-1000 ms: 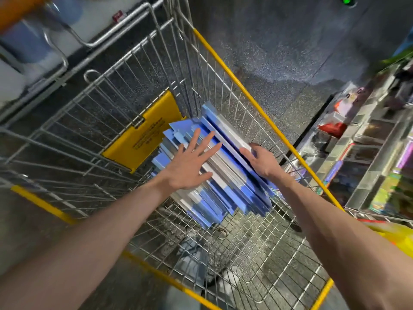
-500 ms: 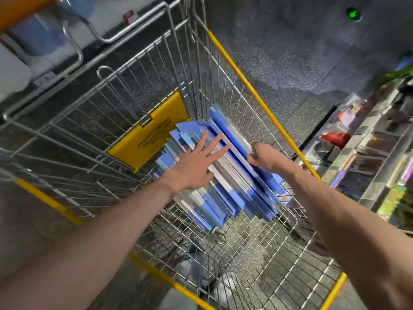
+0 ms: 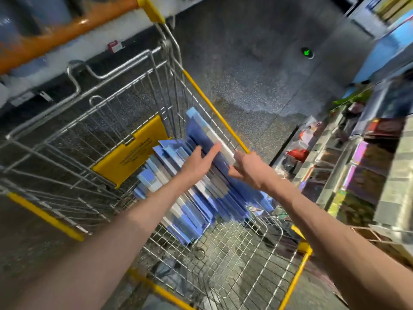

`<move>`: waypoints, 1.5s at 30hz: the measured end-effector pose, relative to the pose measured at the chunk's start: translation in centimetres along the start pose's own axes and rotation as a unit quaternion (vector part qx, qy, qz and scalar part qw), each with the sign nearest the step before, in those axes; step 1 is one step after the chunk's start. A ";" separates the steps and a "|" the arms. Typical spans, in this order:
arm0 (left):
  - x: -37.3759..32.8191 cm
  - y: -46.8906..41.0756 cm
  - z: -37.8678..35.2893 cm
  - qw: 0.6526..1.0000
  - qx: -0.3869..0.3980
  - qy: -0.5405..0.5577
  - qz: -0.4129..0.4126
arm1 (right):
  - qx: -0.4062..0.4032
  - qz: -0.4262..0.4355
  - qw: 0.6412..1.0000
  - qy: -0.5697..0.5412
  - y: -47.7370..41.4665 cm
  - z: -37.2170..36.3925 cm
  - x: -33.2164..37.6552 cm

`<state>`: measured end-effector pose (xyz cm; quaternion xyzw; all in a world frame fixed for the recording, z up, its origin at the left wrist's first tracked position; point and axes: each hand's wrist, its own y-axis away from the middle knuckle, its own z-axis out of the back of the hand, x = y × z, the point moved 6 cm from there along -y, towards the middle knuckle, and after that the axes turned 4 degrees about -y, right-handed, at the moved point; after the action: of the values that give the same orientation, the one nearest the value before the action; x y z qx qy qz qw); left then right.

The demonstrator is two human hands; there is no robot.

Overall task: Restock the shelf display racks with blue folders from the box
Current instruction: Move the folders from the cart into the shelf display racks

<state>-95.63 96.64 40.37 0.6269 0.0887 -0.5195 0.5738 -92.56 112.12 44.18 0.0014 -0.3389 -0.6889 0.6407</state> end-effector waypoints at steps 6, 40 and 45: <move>-6.1 4.0 -2.3 0.984 -0.138 0.107 0.018 | -0.068 0.009 0.993 -0.092 3.7 2.1 1.8; -22.3 24.3 -2.9 0.961 -0.123 0.025 -0.247 | -0.169 0.161 0.782 -0.578 22.3 15.9 9.6; -26.1 27.6 -2.5 0.936 -0.148 0.022 -0.320 | -0.191 0.203 0.759 -0.588 24.8 19.4 10.4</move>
<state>-86.38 102.32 76.88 0.4844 0.3731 -0.6427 0.4616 -81.01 113.25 75.26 -0.5956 -0.5024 -0.4585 0.4273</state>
